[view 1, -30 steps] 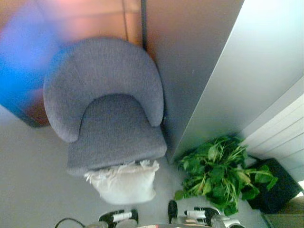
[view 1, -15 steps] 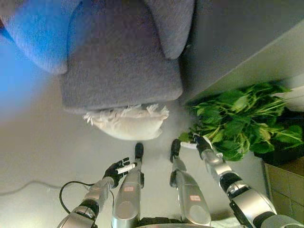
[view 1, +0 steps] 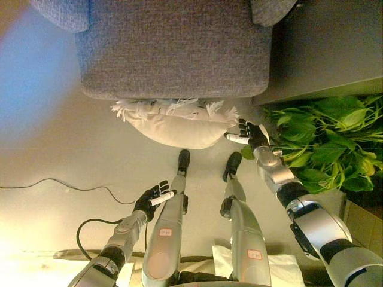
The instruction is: Pick up the pillow and put it on the sofa.
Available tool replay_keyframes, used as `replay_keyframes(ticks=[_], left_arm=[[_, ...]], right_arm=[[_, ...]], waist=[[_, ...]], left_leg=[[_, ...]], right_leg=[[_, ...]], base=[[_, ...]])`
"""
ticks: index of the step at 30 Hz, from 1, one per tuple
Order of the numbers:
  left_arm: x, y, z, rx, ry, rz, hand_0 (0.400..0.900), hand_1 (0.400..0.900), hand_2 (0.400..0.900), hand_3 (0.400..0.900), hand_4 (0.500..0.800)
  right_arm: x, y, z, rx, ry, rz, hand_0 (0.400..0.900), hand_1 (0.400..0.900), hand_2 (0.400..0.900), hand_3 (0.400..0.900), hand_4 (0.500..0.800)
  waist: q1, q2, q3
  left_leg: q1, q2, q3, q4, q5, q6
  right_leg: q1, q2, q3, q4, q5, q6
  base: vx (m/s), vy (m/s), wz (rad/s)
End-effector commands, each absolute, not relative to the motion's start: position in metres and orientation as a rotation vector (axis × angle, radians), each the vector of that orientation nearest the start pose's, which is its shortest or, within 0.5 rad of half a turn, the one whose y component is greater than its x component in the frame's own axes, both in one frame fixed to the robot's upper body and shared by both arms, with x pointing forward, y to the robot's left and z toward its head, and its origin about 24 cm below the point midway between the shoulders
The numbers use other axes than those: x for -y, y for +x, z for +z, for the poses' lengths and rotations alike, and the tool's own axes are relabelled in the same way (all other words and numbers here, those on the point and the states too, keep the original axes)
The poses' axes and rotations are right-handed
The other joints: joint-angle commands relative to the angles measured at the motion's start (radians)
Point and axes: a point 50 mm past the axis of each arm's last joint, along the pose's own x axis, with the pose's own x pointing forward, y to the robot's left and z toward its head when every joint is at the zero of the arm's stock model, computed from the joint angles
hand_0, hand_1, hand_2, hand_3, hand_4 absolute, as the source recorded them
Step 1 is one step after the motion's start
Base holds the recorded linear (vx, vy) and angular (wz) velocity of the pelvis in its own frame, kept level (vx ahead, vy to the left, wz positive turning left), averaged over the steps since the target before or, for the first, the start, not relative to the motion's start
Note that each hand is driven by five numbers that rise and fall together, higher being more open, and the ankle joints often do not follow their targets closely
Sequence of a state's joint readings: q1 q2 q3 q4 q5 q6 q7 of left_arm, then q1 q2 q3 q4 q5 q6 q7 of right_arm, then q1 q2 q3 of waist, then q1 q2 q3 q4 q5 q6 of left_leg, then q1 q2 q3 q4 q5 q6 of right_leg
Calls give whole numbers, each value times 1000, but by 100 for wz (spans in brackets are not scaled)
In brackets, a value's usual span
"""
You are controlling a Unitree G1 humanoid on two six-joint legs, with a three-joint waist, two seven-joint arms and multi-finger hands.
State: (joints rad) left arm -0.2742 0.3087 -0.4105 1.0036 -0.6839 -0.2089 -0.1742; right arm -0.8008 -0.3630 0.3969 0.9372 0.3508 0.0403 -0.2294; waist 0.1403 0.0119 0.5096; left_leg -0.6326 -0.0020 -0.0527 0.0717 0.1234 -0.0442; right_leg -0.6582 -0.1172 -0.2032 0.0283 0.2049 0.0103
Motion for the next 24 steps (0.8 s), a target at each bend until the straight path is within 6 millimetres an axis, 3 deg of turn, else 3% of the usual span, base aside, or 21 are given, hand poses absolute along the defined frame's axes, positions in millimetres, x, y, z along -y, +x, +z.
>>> replay_keyframes(ticks=[1, 4, 9, 13, 18, 19, 24], left_arm=[[-158, 215, -102, -625, -238, -236, 900, 900, 900, 900, 800], [-150, 215, -101, -609, -255, -257, 900, 900, 900, 900, 800], [-141, 215, -98, -583, -266, -277, 900, 900, 900, 900, 800], [-136, 216, -96, -568, -277, -279, 900, 900, 900, 900, 800], [-133, 213, -95, -558, -292, -274, 900, 900, 900, 900, 800], [-133, 213, -95, -558, -295, -273, 900, 900, 900, 900, 800], [-135, 211, -96, -554, -298, -272, 900, 900, 900, 900, 800]], right_arm=[[204, 391, 106, -117, -363, -155, 900, 900, 900, 900, 800], [198, 396, 116, -92, -367, -124, 900, 900, 900, 900, 800], [169, 400, 128, -44, -360, 6, 900, 900, 900, 900, 800], [148, 398, 128, -32, -348, 77, 900, 900, 900, 900, 800], [135, 394, 128, -13, -340, 134, 900, 900, 900, 900, 800], [134, 393, 128, -6, -341, 136, 400, 400, 400, 400, 500], [132, 391, 127, 8, -378, 152, 400, 400, 400, 400, 500]], waist=[[2, 101, 10], [10, 120, 10], [22, 132, 10], [24, 131, 10], [26, 130, 10], [25, 130, 10], [25, 127, 10]], left_leg=[[-89, -58, 61, -63, 54, 25], [-122, -61, 58, -50, 52, 25], [-172, -56, 61, -45, 60, 21], [-195, -57, 59, -40, 60, 21], [-213, -54, 59, -42, 68, 18], [-213, -55, 58, -41, 68, 18], [-201, -54, 58, -46, 70, 16]], right_leg=[[-83, 26, 13, 158, -113, 53], [-121, 22, 19, 174, -117, 55], [-172, 19, 20, 187, -120, 60], [-195, 25, 21, 195, -126, 56], [-211, 29, 24, 197, -125, 55], [-211, 30, 24, 198, -125, 55], [-202, 32, 25, 197, -124, 56]], base=[[34, 77, 7], [33, 79, 6], [18, 52, 1], [10, 32, 0], [-3, 48, -2], [-7, 32, -1], [0, 0, 0]])
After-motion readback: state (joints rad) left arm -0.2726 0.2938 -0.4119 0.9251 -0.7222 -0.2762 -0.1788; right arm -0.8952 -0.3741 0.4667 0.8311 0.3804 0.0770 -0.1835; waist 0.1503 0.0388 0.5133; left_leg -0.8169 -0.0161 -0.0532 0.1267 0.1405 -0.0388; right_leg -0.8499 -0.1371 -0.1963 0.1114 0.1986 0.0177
